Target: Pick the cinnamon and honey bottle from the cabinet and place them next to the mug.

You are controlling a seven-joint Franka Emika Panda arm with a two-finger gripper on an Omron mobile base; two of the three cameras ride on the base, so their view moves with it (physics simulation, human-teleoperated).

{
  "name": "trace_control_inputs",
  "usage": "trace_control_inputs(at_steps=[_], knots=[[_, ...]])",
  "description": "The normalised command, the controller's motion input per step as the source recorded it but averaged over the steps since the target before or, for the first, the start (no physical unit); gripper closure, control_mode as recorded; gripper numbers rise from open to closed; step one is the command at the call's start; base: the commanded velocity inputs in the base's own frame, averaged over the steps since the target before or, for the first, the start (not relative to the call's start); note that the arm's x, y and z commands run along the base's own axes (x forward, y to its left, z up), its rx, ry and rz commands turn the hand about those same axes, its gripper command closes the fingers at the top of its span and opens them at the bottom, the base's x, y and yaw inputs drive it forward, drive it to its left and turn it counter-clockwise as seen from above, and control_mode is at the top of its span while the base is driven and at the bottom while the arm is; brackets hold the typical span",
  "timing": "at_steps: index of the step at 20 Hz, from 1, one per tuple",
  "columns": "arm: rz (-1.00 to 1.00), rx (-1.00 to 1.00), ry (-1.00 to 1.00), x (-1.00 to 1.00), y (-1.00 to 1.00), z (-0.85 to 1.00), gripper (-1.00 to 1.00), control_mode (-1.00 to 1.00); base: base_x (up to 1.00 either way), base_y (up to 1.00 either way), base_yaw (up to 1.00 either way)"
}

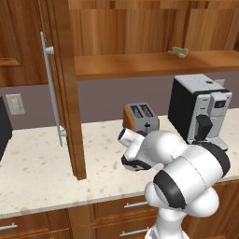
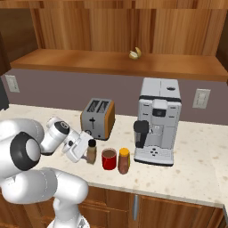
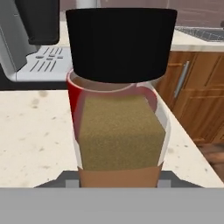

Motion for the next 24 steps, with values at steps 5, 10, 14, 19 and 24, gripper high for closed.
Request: trace_control_inputs(at_steps=[5, 10, 14, 19, 24], knots=[[-0.05, -0.13, 0.01, 0.00, 0.00, 0.00, 1.00, -1.00, 0.00, 0.00, 0.00], [-0.05, -0.12, 0.00, 0.00, 0.00, 0.00, 1.00, -1.00, 0.00, 0.00, 0.00], [-0.01, -0.02, 0.00, 0.00, 0.00, -0.15, 1.00, -1.00, 0.00, 0.00, 0.00], [0.00, 0.00, 0.00, 0.04, 0.00, -0.31, 1.00, -1.00, 0.00, 0.00, 0.00], [0.00, 0.00, -0.01, 0.00, 0.00, -0.13, 1.00, -1.00, 0.00, 0.00, 0.00]])
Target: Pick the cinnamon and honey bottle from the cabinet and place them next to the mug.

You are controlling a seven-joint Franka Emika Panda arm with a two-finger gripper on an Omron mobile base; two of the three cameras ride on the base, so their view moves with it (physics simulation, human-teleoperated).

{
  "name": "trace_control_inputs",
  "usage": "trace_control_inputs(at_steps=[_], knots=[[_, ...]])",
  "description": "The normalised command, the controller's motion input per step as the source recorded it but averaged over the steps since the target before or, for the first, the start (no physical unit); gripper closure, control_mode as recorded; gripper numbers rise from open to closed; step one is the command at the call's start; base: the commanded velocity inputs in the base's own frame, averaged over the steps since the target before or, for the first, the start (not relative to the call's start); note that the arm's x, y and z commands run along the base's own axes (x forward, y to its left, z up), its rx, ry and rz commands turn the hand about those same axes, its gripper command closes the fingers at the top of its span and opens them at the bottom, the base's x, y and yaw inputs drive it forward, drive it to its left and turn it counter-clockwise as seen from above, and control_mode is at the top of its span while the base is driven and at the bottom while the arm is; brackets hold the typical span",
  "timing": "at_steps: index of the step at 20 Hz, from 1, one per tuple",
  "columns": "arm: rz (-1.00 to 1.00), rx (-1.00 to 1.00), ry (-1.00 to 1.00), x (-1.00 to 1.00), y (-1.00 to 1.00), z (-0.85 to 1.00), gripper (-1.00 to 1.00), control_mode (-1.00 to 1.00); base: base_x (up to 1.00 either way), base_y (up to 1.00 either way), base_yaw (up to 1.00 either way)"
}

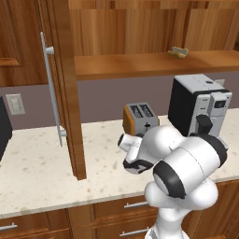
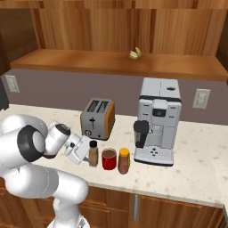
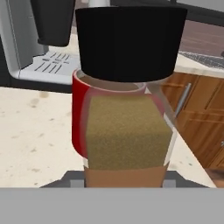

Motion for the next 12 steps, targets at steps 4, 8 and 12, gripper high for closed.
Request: trace_control_inputs(at_steps=[4, 8, 12], knots=[[0.00, 0.00, 0.00, 0.00, 0.00, 0.00, 1.00, -1.00, 0.00, 0.00, 0.00], [0.00, 0.00, 0.00, 0.00, 0.00, 0.00, -1.00, -1.00, 0.00, 0.00, 0.00], [0.00, 0.00, 0.00, 0.00, 0.00, 0.00, -1.00, -1.00, 0.00, 0.00, 0.00]])
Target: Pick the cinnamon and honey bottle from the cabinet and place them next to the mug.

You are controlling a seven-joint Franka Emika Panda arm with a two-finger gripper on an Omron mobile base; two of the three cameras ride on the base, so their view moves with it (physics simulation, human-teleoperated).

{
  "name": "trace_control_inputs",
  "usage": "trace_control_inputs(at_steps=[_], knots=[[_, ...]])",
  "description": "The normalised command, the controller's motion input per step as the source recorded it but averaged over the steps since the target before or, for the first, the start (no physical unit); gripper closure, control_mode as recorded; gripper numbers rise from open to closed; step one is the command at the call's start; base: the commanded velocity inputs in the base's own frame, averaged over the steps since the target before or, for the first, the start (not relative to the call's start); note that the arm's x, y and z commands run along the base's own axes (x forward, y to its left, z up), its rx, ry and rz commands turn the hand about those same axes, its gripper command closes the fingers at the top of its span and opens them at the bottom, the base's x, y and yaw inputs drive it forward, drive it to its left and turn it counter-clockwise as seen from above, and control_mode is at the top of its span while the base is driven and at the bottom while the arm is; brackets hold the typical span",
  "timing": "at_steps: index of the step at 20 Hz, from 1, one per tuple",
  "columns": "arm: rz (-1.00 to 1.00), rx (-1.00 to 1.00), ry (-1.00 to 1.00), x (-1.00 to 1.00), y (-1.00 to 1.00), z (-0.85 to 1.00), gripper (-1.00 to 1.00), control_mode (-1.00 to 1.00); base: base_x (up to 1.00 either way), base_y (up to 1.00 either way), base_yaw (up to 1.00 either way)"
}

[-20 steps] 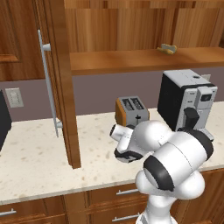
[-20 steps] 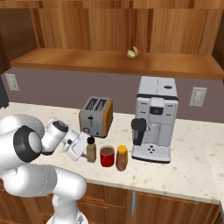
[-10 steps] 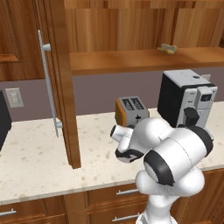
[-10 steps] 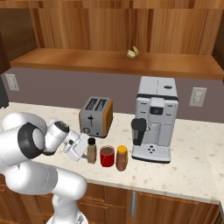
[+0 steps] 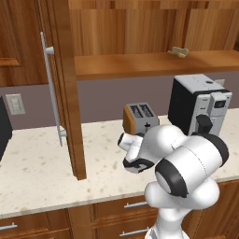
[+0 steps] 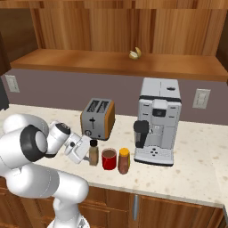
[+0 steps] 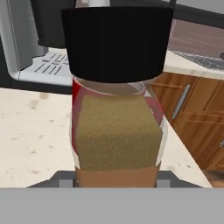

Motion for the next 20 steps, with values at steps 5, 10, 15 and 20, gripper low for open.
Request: trace_control_inputs(at_steps=[5, 10, 15, 20], knots=[[0.00, 0.00, 0.00, 0.00, 0.00, 0.00, -1.00, -1.00, 0.00, 0.00, 0.00], [0.00, 0.00, 0.00, 0.00, 0.00, 0.00, -1.00, -1.00, 0.00, 0.00, 0.00], [0.00, 0.00, 0.00, -0.01, 0.01, 0.00, -1.00, -1.00, 0.00, 0.00, 0.00], [0.00, 0.00, -0.02, -0.04, 0.27, 0.05, -1.00, -1.00, 0.00, 0.00, 0.00]])
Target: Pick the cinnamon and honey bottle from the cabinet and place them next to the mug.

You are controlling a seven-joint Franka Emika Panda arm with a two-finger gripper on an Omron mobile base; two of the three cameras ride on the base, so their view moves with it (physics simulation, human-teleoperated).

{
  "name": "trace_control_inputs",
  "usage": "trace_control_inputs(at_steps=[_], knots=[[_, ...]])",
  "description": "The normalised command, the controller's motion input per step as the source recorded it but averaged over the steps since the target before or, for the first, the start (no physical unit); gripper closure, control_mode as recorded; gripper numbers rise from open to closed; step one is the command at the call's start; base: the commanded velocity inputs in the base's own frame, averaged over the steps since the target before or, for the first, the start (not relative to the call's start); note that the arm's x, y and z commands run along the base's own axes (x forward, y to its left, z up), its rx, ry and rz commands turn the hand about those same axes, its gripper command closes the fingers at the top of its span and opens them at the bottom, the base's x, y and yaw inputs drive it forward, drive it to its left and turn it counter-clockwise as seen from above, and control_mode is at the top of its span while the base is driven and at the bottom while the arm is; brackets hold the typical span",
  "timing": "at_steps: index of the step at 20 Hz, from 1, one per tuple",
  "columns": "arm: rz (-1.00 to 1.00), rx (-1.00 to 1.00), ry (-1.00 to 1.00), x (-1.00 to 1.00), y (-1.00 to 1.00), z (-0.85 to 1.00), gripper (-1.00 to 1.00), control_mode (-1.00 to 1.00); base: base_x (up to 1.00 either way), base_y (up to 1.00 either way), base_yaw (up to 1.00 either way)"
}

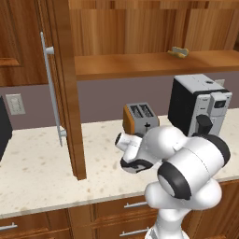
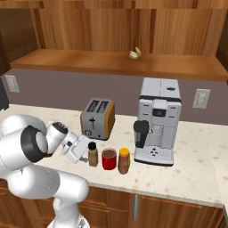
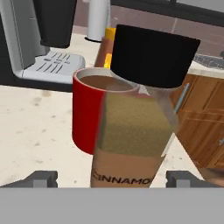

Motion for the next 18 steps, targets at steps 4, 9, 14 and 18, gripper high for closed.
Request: trace_control_inputs(at_steps=[4, 9, 14, 18], knots=[[0.00, 0.00, -0.03, -0.07, 0.51, 0.16, -1.00, -1.00, 0.00, 0.00, 0.00], [0.00, 0.00, -0.03, -0.20, 0.35, 0.32, -1.00, -1.00, 0.00, 0.00, 0.00], [0.04, 0.00, -0.01, -0.15, 0.04, 0.71, -1.00, -1.00, 0.00, 0.00, 0.00], [0.13, 0.00, 0.00, -0.23, -0.08, 0.90, -1.00, -1.00, 0.00, 0.00, 0.00]])
